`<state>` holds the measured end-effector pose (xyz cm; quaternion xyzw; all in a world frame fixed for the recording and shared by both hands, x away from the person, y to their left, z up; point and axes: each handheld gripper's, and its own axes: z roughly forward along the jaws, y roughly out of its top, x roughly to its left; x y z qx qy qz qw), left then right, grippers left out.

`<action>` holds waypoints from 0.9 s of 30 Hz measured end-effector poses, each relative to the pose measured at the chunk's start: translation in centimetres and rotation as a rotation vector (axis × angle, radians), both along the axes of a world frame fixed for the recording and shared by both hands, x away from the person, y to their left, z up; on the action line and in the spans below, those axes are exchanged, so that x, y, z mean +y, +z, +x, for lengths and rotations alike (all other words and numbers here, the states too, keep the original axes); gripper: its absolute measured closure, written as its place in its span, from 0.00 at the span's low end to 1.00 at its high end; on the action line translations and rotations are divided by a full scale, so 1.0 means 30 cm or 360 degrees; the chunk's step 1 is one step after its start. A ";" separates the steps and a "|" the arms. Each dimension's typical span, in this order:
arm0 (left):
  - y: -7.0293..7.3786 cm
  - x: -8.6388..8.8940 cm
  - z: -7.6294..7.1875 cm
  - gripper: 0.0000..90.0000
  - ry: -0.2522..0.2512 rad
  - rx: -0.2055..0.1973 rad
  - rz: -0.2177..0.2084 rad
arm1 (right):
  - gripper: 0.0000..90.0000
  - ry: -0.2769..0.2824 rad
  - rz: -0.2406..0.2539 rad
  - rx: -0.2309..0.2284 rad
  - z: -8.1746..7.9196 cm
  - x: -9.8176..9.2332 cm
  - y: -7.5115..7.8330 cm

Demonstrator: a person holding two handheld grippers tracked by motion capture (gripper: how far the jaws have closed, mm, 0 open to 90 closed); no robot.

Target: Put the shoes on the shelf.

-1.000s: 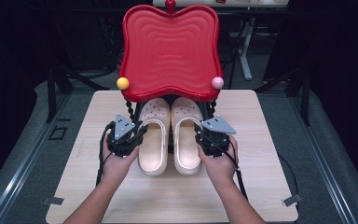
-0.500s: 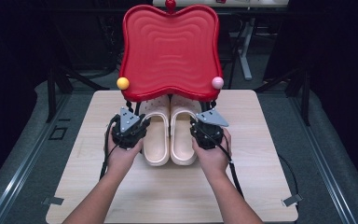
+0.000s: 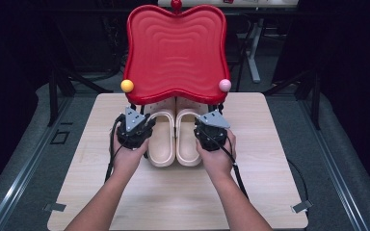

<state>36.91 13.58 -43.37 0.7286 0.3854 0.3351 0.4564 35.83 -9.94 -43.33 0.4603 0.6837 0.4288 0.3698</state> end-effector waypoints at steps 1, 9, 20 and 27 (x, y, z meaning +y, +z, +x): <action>0.000 -0.001 -0.001 0.79 0.0000 -0.0002 -0.0010 | 0.78 0.0007 0.0015 0.0008 0.000 -0.002 0.000; -0.018 0.005 -0.004 0.68 0.0008 -0.0012 -0.0067 | 0.72 0.0078 0.0032 -0.0003 -0.009 -0.007 0.001; -0.015 0.009 -0.016 0.61 -0.0013 -0.0013 -0.0094 | 0.70 0.0133 -0.0013 -0.0006 -0.024 -0.008 0.006; -0.028 0.007 -0.026 0.60 -0.0019 -0.0014 -0.0101 | 0.68 0.0146 -0.0024 -0.0002 -0.030 -0.015 0.004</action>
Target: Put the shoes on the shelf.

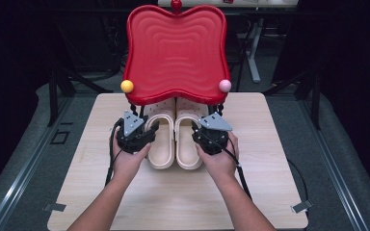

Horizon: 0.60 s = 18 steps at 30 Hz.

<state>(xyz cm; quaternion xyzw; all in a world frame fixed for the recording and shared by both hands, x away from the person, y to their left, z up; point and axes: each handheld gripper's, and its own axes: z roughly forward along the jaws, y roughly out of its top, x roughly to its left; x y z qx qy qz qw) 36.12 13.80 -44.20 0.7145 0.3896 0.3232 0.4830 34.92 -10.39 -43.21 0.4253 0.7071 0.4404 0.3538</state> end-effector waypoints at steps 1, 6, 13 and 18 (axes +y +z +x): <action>0.000 0.002 -0.002 0.60 0.0001 0.0006 0.0002 | 0.67 0.0001 0.0000 -0.0002 -0.002 -0.001 -0.001; -0.001 0.011 -0.019 0.59 -0.0002 -0.0005 -0.0026 | 0.66 0.0028 0.0007 -0.0008 -0.023 -0.013 -0.014; -0.007 0.023 -0.054 0.60 -0.0015 -0.0010 -0.0038 | 0.66 0.0044 0.0022 -0.0037 -0.062 -0.033 -0.018; -0.015 0.027 -0.076 0.61 -0.0012 -0.0002 -0.0042 | 0.68 0.0057 0.0030 -0.0059 -0.097 -0.044 -0.034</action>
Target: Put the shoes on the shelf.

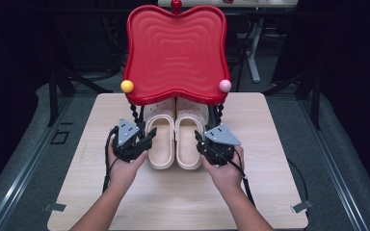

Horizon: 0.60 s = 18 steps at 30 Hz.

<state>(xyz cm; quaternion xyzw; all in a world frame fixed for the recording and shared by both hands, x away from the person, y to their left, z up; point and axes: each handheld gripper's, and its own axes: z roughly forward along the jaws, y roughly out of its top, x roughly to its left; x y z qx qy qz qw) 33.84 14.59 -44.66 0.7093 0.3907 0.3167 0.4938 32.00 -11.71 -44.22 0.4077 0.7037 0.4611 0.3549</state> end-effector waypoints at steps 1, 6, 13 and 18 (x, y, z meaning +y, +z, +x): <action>-0.003 0.001 -0.005 0.61 0.0008 0.0005 0.0002 | 0.69 -0.0003 -0.0015 0.0008 -0.006 -0.001 -0.002; -0.020 0.008 -0.012 0.65 0.0034 0.0034 -0.0004 | 0.74 -0.0007 -0.0028 0.0007 -0.015 -0.007 -0.018; -0.038 0.017 -0.004 0.77 0.0066 0.0069 -0.0021 | 0.87 -0.0002 0.0046 0.0028 0.002 -0.013 -0.037; -0.036 0.015 0.002 0.79 0.0082 0.0084 -0.0052 | 0.92 -0.0008 0.0093 0.0054 0.008 -0.017 -0.032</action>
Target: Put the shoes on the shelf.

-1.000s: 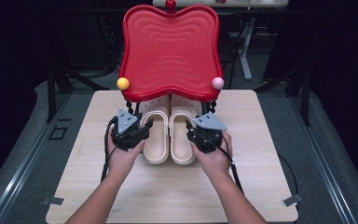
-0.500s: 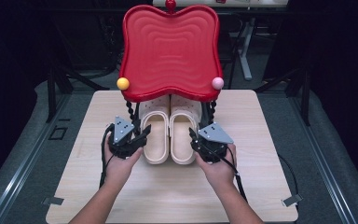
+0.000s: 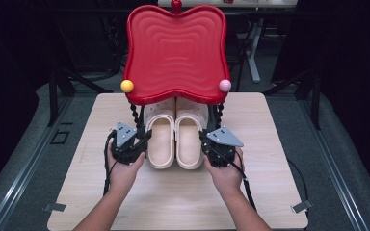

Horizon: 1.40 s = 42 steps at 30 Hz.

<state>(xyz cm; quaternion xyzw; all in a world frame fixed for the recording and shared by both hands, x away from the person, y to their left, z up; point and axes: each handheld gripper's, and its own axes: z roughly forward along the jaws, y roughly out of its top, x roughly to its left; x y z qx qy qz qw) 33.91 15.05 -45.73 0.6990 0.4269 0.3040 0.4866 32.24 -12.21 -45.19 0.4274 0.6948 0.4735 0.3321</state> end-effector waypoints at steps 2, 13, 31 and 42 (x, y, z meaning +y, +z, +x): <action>0.003 -0.003 0.003 0.80 0.0006 0.0003 0.0010 | 0.92 0.0001 0.0030 0.0023 0.008 -0.003 0.003; 0.017 -0.013 0.025 0.80 0.0021 0.0003 0.0001 | 0.92 -0.0033 0.0020 0.0010 0.038 0.005 0.019; 0.056 -0.046 0.117 0.80 0.0074 -0.0044 0.0008 | 0.92 -0.0127 0.0008 -0.0060 0.121 0.020 0.047; 0.053 -0.057 0.129 0.79 0.0062 -0.0105 0.0064 | 0.89 -0.0196 -0.0113 -0.0144 0.133 0.039 0.054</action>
